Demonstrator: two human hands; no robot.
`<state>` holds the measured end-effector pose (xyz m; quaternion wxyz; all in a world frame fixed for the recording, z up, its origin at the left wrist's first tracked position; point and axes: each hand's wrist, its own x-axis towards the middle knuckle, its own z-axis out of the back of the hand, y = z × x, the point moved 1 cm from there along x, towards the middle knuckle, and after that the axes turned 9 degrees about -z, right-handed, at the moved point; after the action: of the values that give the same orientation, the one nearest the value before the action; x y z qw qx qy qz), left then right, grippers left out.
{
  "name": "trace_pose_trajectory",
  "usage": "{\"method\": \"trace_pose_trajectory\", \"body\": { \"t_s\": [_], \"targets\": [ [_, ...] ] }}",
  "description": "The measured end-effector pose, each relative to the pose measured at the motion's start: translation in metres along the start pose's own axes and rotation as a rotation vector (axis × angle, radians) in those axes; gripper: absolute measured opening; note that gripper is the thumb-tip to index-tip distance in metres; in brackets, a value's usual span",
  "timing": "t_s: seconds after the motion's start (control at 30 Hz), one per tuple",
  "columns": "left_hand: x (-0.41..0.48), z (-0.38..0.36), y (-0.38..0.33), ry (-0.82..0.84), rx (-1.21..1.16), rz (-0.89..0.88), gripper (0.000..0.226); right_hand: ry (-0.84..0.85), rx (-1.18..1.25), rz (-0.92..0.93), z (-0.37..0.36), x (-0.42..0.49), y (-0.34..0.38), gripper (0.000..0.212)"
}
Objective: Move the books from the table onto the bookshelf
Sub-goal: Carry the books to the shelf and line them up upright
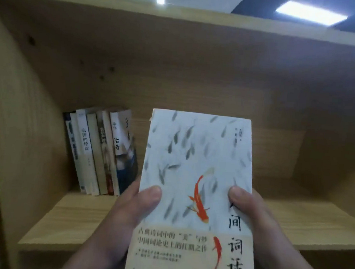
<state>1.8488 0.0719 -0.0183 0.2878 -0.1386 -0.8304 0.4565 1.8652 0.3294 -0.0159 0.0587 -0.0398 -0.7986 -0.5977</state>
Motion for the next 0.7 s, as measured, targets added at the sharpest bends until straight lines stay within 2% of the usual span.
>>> {"method": "trace_pose_trajectory", "body": {
  "t_s": [0.03, 0.07, 0.17, 0.23, 0.3, 0.33, 0.5, 0.57, 0.63, 0.7],
  "targets": [
    [0.009, 0.004, 0.0, 0.011, 0.037, -0.041, 0.088, 0.135, 0.03, 0.048, -0.011, 0.002, -0.005, 0.078],
    [0.02, 0.006, -0.002, 0.03, 0.114, -0.083, 0.085, 0.193, -0.071, -0.034, -0.028, 0.001, -0.008, 0.089],
    [0.046, 0.023, -0.01, 0.002, 0.173, -0.106, 0.081, 0.032, -0.11, 0.097, -0.037, 0.031, -0.017, 0.114],
    [0.054, 0.035, -0.004, -0.037, 0.177, -0.105, 0.098, -0.024, -0.157, 0.118, -0.04, 0.04, -0.019, 0.121],
    [0.059, 0.042, 0.0, -0.077, 0.169, -0.108, 0.113, -0.018, -0.166, 0.135, -0.042, 0.046, -0.021, 0.12],
    [0.062, 0.044, 0.002, -0.066, 0.183, -0.126, 0.113, -0.019, -0.142, 0.145, -0.041, 0.049, -0.021, 0.119],
    [0.079, 0.06, 0.006, -0.02, 0.287, -0.112, 0.096, 0.051, -0.12, 0.189, -0.026, 0.062, -0.031, 0.106],
    [0.086, 0.066, -0.001, 0.005, 0.368, -0.038, 0.094, -0.007, -0.192, 0.204, -0.028, 0.061, -0.031, 0.111],
    [0.097, 0.073, -0.002, -0.002, 0.394, 0.053, 0.068, -0.104, -0.285, 0.21, -0.025, 0.066, -0.034, 0.113],
    [0.104, 0.079, -0.001, -0.03, 0.386, 0.093, 0.043, -0.188, -0.375, 0.246, -0.031, 0.068, -0.035, 0.09]
  ]
}}
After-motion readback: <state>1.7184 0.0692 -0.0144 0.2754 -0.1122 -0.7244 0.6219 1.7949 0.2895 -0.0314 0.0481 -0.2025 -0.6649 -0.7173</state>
